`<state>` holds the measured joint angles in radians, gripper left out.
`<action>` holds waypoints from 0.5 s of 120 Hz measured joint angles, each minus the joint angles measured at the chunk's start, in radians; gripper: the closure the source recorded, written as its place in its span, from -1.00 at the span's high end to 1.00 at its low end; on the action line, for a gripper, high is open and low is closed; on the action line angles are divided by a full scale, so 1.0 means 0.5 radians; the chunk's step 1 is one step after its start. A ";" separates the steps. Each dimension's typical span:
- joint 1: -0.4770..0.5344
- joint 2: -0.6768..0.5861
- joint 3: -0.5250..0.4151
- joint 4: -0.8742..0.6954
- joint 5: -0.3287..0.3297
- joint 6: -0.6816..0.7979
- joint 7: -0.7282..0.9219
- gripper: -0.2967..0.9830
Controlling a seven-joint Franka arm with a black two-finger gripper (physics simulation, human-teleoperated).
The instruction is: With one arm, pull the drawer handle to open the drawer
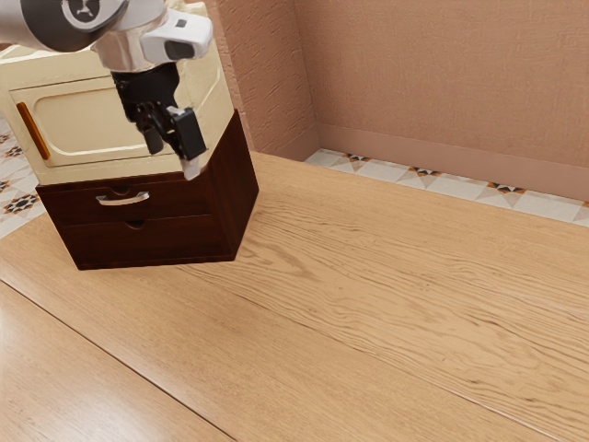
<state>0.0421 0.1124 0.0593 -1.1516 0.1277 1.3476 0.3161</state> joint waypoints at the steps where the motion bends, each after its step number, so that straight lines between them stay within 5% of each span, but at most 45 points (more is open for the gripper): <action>1: 0.005 0.001 0.000 -0.001 0.002 -0.002 -0.004 0.53; 38: 0.031 0.052 -0.002 -0.101 -0.034 -0.037 -0.103 0.53; 60: 0.073 -0.560 -0.004 -0.842 -0.038 -0.022 -0.209 0.54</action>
<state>0.0783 -0.1675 0.0575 -1.5726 0.1085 1.3368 0.2118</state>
